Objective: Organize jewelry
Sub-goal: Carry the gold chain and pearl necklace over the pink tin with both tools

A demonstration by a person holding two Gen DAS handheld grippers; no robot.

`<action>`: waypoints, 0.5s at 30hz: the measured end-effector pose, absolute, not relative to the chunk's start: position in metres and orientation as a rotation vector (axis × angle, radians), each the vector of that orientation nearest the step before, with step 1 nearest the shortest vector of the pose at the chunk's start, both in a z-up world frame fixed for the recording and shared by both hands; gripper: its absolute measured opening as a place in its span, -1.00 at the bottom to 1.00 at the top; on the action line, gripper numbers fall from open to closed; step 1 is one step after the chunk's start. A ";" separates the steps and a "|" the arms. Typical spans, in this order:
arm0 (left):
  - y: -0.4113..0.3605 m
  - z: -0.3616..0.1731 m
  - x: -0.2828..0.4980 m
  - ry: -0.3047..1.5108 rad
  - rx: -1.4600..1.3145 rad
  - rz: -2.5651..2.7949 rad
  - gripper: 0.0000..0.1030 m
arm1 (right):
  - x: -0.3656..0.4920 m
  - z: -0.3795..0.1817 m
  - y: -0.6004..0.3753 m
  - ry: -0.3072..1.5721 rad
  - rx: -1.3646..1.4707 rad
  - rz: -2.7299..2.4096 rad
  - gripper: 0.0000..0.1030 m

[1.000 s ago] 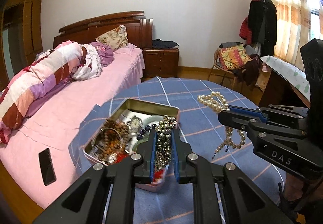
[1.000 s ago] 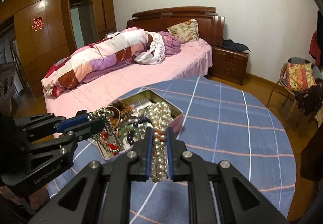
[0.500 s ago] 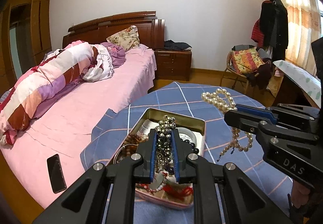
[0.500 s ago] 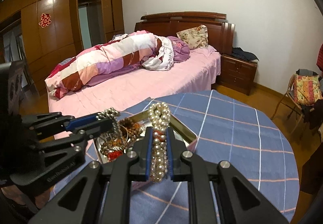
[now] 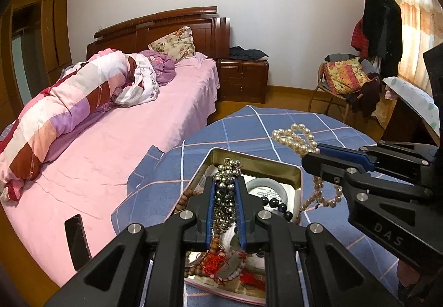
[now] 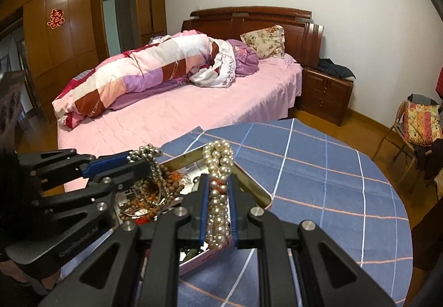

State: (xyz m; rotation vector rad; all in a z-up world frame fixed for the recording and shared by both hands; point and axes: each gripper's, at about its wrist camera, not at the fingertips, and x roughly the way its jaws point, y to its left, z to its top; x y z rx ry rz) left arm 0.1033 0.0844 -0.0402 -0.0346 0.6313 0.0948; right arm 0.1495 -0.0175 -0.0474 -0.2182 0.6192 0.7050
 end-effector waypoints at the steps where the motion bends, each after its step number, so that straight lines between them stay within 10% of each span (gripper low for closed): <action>1: 0.085 -0.041 0.105 0.635 -0.034 0.095 -0.74 | 0.151 -0.049 -0.017 0.623 -0.220 0.704 -0.70; 15: 0.090 -0.052 0.120 0.677 -0.035 0.107 -0.74 | 0.178 -0.068 -0.005 0.680 -0.254 0.670 -0.70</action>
